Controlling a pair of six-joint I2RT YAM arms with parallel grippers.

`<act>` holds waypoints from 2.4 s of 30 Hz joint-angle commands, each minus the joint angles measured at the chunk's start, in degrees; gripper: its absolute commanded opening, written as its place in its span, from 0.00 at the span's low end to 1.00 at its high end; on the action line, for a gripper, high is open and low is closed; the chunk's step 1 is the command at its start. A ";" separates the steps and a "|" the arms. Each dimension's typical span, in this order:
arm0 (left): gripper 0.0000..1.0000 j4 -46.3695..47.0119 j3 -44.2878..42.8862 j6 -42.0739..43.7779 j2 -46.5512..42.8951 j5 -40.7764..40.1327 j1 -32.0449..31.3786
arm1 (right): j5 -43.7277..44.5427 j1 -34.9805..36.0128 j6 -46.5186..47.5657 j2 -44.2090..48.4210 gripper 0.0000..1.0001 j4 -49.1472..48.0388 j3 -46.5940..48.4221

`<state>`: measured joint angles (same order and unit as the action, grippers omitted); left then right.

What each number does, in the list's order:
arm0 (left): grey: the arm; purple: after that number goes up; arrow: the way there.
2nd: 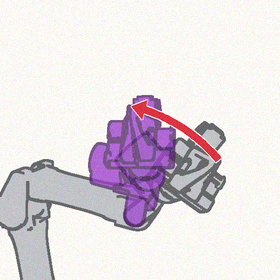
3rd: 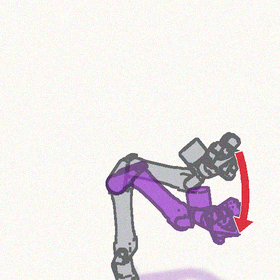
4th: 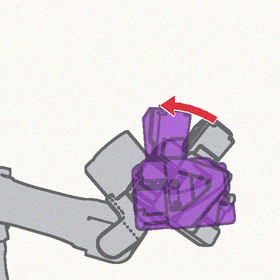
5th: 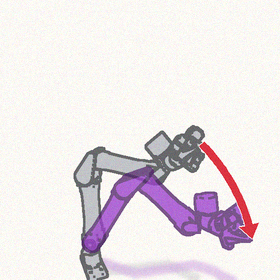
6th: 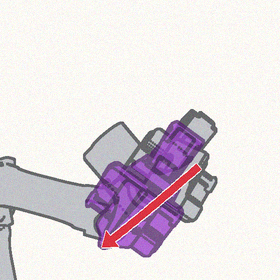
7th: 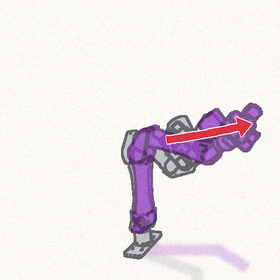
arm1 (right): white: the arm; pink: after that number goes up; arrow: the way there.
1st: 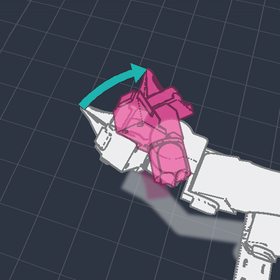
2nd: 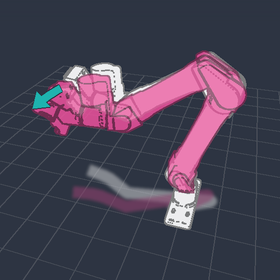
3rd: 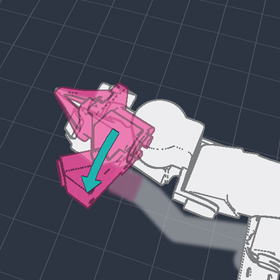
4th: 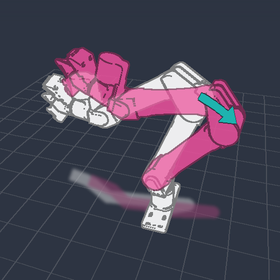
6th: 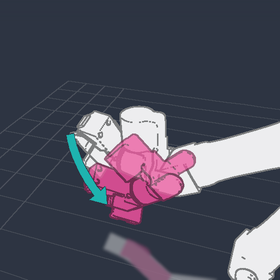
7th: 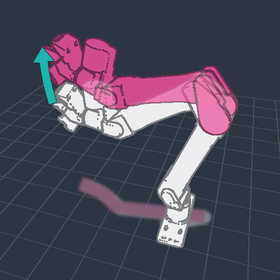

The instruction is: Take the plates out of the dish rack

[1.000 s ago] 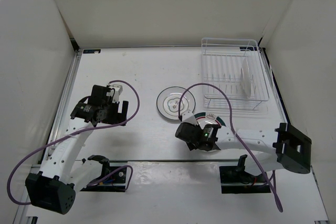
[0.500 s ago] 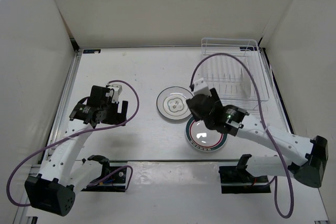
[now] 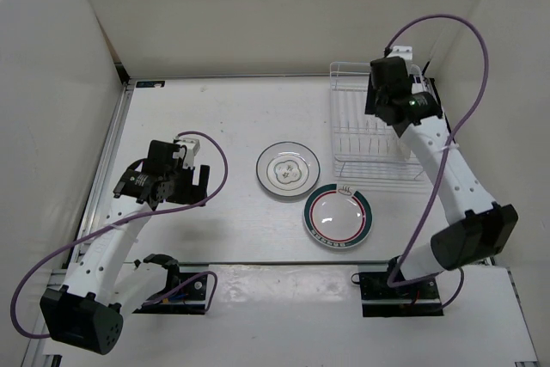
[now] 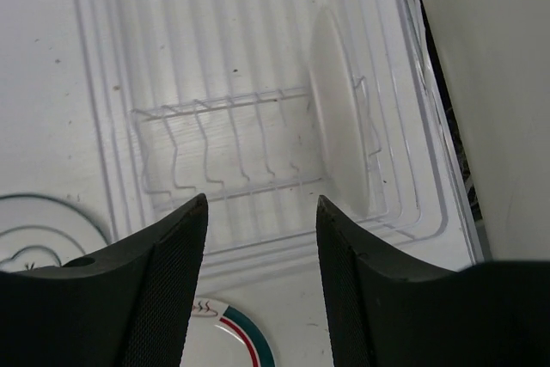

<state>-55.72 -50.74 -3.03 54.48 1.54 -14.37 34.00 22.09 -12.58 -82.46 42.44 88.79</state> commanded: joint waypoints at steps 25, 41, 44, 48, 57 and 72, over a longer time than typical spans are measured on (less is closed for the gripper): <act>1.00 0.26 -1.91 -0.14 2.21 1.36 0.05 | -16.23 -20.68 -5.61 -21.07 0.52 3.18 17.82; 1.00 -0.18 -2.70 -0.05 4.76 -0.49 0.13 | -18.00 -21.38 -5.18 -24.33 0.37 0.46 15.44; 1.00 -0.35 -2.87 -0.05 5.02 -0.57 0.13 | -17.57 -23.14 -5.09 -23.98 0.35 0.28 15.53; 1.00 -0.44 -2.78 -0.05 5.11 -0.40 0.13 | -16.86 -23.32 -4.74 -24.07 0.30 0.54 15.18; 1.00 -0.44 -2.96 -0.05 5.20 -0.22 0.13 | -15.37 -23.49 -4.12 -23.54 0.25 0.89 15.88; 1.00 -0.61 -3.05 -0.05 6.87 0.22 0.04 | -14.57 -24.02 -1.05 -20.82 0.14 1.33 18.17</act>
<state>-56.01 -51.53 -3.01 61.67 1.74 -14.37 15.20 -0.95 -14.50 -107.20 43.86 104.07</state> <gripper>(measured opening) 1.000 0.172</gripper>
